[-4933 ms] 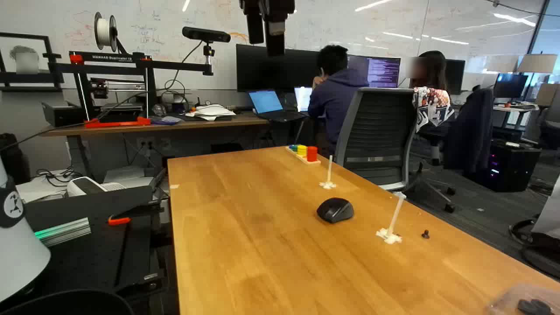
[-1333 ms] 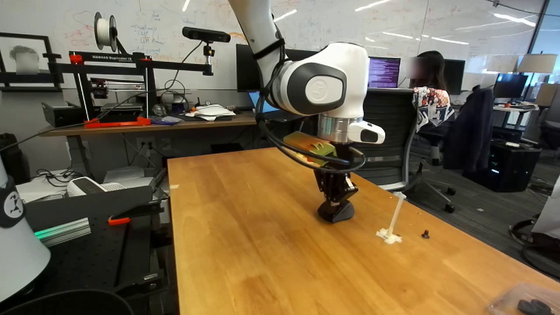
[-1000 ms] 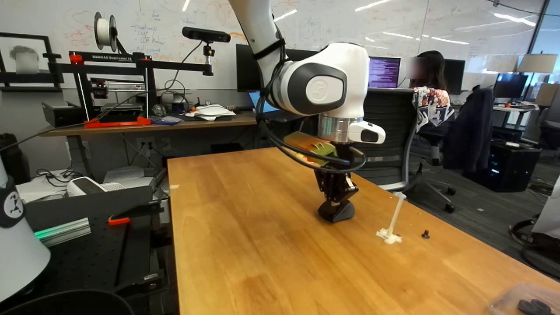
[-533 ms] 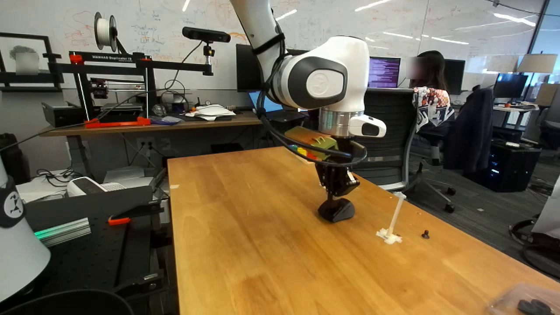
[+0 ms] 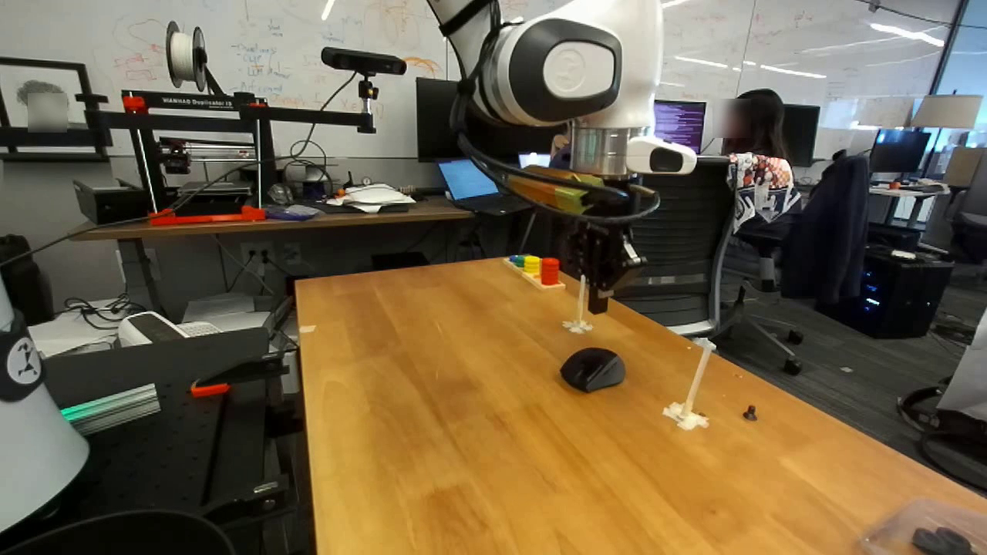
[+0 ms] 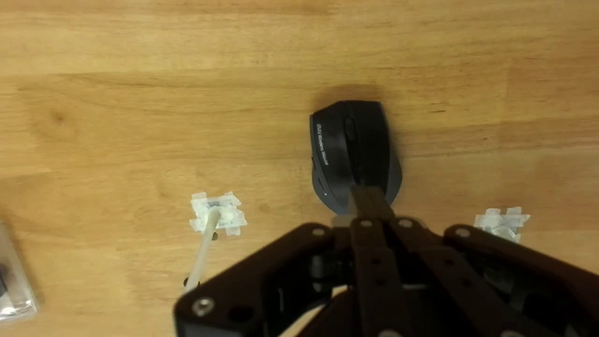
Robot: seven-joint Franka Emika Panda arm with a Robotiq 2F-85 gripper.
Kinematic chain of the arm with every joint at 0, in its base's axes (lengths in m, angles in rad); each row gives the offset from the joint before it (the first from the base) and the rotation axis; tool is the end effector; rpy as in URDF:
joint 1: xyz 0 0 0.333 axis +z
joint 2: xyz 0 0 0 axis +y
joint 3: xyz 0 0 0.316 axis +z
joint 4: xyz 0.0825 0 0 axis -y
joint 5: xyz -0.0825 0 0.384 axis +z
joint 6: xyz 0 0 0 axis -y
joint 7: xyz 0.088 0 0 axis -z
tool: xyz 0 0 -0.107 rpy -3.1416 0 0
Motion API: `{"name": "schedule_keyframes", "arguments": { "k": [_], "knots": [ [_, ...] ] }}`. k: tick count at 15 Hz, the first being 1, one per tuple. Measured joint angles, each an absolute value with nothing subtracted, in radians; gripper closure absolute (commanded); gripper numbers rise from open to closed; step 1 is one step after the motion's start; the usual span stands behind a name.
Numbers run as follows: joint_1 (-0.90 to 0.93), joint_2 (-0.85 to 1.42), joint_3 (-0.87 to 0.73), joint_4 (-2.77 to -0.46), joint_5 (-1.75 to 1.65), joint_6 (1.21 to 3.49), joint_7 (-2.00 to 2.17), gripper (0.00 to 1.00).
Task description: Click on the mouse
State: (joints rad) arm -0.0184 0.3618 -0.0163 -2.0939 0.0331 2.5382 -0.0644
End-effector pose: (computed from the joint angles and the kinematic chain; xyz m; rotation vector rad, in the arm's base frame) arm 0.5922 -0.0208 0.2551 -3.1288 -0.0071 -0.1302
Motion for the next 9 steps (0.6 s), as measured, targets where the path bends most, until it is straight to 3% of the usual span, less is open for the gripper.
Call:
{"name": "schedule_keyframes", "arguments": {
  "k": [6, 7, 9],
  "knots": [
    [-0.042, 0.211, -0.013, -2.132, 0.076, 2.432, -0.083, 1.00],
    [-0.046, 0.186, -0.014, -2.135, 0.078, 2.412, -0.086, 0.74],
    [-0.052, 0.139, -0.016, -2.136, 0.085, 2.366, -0.090, 0.67]
  ]
}}
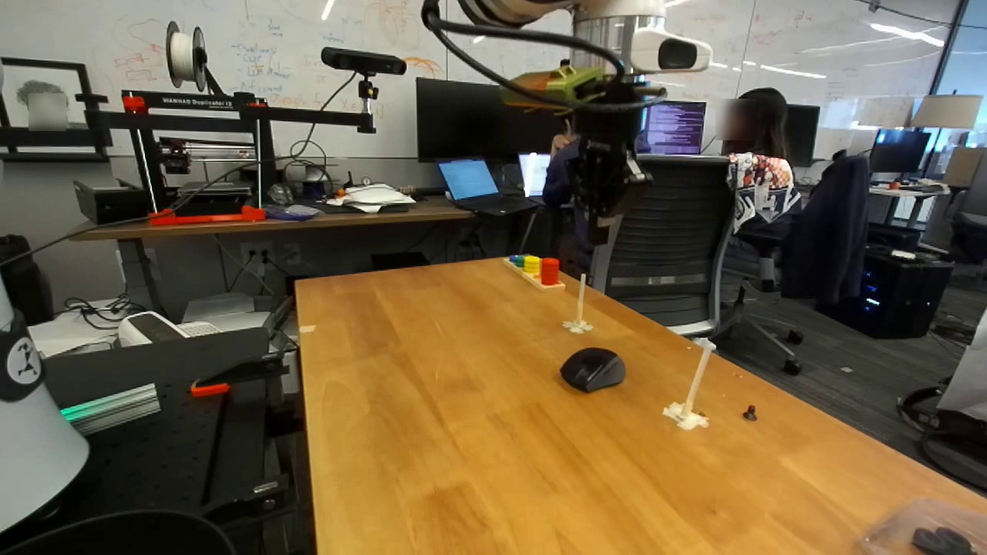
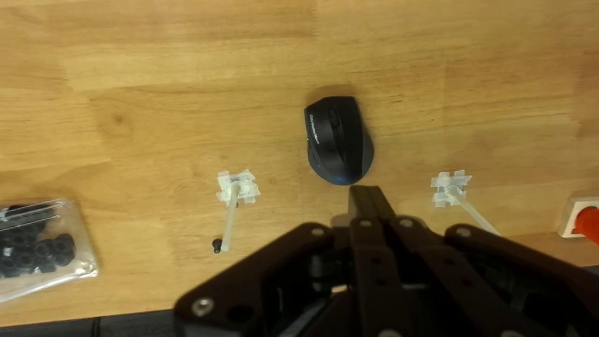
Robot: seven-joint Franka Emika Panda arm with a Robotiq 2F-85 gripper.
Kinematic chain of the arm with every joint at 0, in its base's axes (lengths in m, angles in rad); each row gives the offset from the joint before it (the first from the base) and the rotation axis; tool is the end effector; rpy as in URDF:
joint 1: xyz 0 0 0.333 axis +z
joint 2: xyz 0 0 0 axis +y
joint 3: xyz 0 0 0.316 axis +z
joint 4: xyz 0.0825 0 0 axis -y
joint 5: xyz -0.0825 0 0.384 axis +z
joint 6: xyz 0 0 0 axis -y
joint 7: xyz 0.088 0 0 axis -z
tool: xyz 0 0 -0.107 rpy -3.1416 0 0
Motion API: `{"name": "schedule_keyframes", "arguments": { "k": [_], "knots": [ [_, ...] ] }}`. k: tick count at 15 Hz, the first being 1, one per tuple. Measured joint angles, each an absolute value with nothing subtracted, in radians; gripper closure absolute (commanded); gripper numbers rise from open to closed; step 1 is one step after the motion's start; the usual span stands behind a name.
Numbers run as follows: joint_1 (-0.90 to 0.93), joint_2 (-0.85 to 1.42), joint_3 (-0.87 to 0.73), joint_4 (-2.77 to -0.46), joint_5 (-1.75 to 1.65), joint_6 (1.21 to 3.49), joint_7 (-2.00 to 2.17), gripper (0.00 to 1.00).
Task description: Click on the mouse
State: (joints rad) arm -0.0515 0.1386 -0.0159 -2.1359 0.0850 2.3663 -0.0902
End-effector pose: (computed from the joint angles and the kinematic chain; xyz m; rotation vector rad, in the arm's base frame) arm 0.5678 -0.0372 0.3506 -3.0849 0.0539 -0.1486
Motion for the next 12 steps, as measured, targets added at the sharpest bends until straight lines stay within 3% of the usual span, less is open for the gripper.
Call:
{"name": "schedule_keyframes", "arguments": {
  "k": [8, 12],
  "knots": [
    [-0.055, -0.022, -0.032, -2.123, 0.104, 2.133, -0.106, 0.04],
    [-0.055, -0.063, -0.047, -2.083, 0.116, 1.877, -0.134, 0.01]
  ]
}}
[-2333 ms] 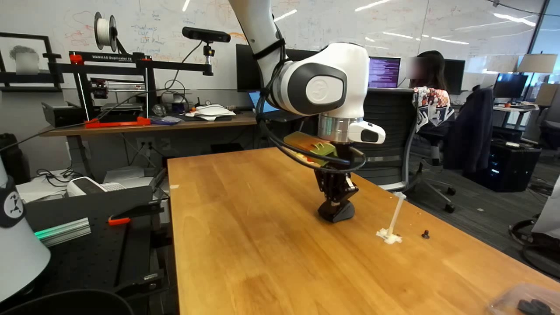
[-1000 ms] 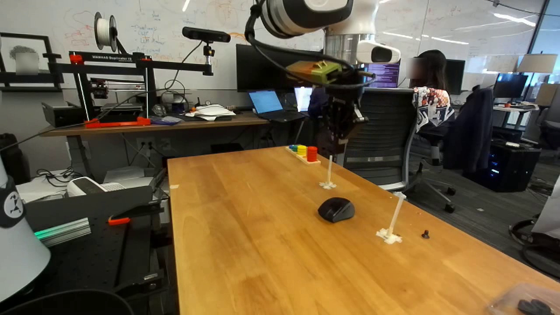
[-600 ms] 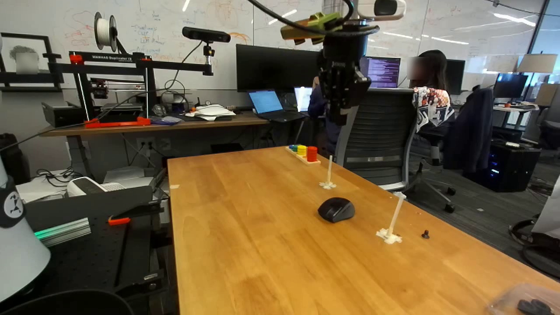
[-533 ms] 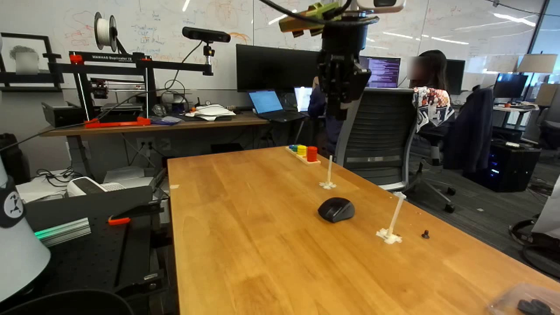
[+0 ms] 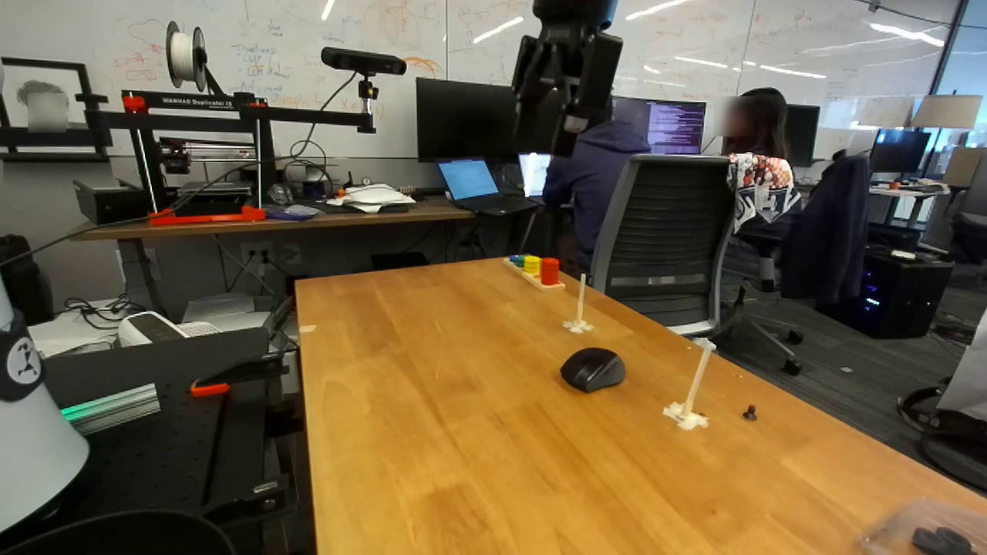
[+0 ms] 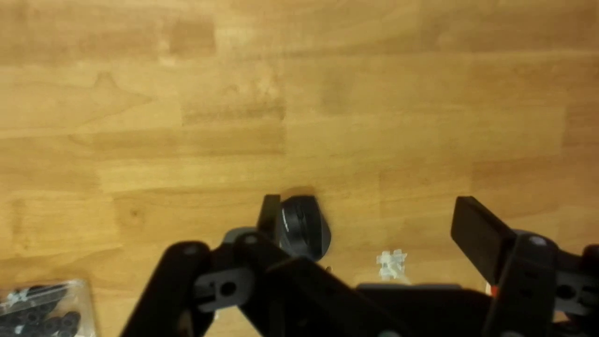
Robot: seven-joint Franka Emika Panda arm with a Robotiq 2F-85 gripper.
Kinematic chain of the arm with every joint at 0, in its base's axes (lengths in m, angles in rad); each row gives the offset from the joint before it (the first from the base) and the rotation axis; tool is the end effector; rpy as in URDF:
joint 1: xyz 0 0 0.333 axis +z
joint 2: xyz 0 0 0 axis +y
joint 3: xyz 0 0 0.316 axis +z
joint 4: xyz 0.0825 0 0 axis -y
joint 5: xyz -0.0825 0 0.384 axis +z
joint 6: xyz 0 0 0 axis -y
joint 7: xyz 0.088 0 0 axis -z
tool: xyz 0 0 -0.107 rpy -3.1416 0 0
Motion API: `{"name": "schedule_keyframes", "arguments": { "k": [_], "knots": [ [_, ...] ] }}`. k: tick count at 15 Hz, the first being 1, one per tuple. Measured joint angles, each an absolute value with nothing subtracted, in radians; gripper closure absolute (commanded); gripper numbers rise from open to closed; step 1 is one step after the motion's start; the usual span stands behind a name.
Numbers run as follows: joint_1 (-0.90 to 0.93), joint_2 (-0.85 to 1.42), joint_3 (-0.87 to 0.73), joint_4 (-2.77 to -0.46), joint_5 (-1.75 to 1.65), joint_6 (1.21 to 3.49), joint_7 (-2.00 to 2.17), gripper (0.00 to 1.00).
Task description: Click on the mouse
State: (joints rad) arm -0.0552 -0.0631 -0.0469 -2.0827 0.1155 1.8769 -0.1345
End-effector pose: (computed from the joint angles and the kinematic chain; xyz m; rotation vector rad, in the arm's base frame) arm 0.5145 -0.0442 0.4433 -3.0089 0.0151 0.1941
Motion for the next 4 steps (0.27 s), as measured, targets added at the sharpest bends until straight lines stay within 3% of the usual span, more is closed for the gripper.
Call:
{"name": "schedule_keyframes", "arguments": {
  "k": [4],
  "knots": [
    [-0.055, -0.058, -0.048, -2.082, 0.116, 1.868, -0.136, 0.00]
  ]
}}
